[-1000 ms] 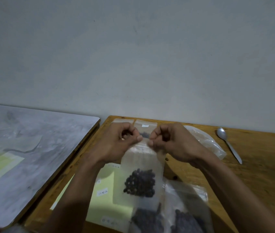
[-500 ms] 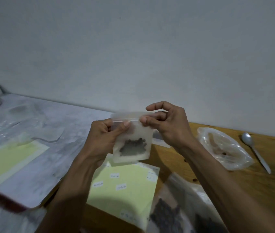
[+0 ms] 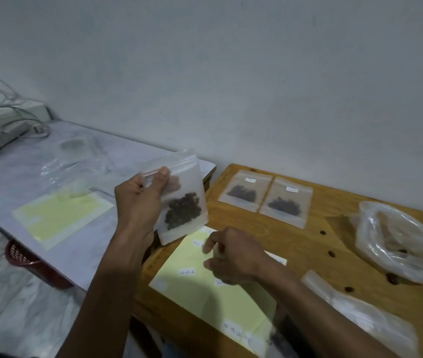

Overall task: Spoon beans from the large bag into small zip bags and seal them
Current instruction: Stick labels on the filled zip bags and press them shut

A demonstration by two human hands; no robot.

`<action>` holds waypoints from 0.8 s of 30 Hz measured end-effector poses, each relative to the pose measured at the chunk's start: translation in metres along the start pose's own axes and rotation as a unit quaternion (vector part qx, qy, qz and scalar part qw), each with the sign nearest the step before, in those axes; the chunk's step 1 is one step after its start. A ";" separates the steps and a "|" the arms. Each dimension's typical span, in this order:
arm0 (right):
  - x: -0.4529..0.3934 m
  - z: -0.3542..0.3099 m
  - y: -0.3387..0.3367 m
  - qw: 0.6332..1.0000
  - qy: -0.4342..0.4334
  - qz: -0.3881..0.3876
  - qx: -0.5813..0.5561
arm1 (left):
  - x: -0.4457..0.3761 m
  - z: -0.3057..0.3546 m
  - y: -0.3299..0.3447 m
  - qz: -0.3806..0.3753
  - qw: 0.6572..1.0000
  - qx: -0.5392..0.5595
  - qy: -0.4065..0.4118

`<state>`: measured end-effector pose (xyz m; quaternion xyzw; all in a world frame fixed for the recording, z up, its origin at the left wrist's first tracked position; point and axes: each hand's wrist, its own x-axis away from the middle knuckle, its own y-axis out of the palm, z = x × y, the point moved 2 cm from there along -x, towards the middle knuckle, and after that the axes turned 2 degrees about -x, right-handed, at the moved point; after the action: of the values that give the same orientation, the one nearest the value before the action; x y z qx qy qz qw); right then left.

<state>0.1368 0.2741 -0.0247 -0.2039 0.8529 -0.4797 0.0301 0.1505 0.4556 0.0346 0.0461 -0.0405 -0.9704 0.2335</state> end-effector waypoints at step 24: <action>0.012 0.002 -0.029 0.983 -0.073 0.086 -0.148 | 0.009 -0.003 0.014 -0.026 0.999 -0.026 -0.022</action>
<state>0.1359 0.2547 -0.0002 -0.1668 0.9243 -0.3276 0.1029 0.1486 0.4391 0.0323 0.0196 -0.0194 -0.9777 0.2081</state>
